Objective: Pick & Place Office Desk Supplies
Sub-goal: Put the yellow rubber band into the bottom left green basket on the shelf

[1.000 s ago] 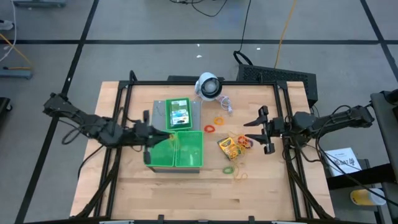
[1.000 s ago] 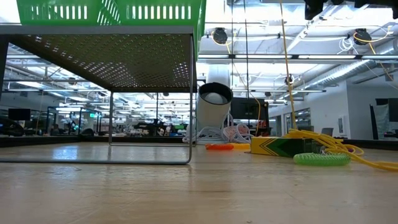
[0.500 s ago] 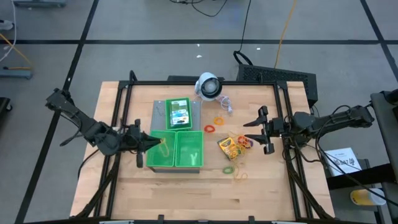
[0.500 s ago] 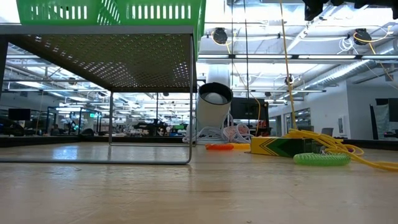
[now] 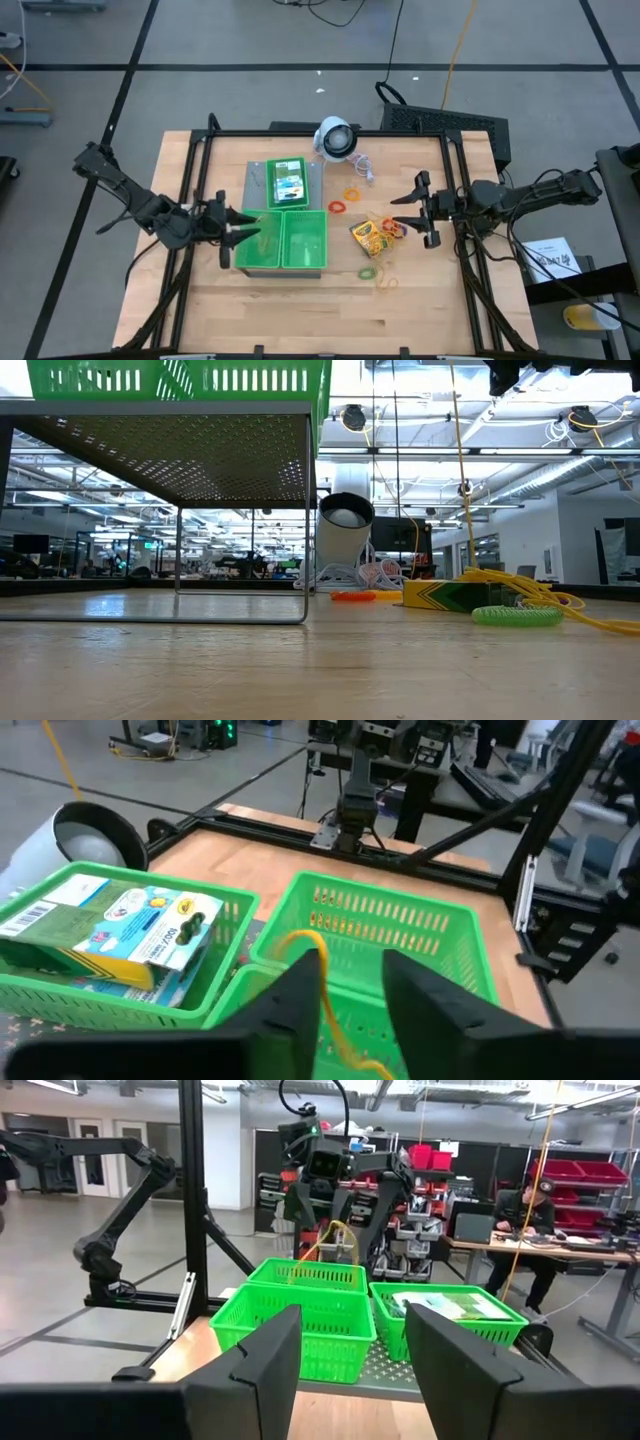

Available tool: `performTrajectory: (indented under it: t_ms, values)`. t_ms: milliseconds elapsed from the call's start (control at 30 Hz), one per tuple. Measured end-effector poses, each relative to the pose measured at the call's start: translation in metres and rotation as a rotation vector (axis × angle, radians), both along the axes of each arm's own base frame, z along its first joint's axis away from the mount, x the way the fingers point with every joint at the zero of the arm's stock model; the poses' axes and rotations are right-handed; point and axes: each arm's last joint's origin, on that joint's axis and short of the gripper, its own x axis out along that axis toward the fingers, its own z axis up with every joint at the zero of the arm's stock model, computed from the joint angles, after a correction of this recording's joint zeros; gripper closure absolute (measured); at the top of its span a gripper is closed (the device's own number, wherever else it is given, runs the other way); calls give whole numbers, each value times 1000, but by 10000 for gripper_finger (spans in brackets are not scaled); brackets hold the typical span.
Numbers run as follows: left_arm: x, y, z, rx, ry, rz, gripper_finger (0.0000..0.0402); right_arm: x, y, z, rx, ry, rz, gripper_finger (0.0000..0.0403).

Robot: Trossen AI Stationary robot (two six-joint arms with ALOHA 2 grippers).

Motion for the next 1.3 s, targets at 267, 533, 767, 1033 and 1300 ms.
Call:
performTrajectory:
  t_ms: [267,533,767,1033,1300]
  values:
    - [-13,9,4,-39,5,-21,204,0,0,0,3,5,1,234]
    - [-15,4,2,-146,59,-178,188,0,0,-2,-2,17,0,234]
    - [-19,8,-7,-304,135,-94,188,0,0,-2,-7,16,0,234]
    - [-20,9,-9,-479,133,7,188,0,0,-2,-11,15,-1,234]
    - [-18,8,-4,-669,68,66,188,0,0,-1,-10,14,-1,234]
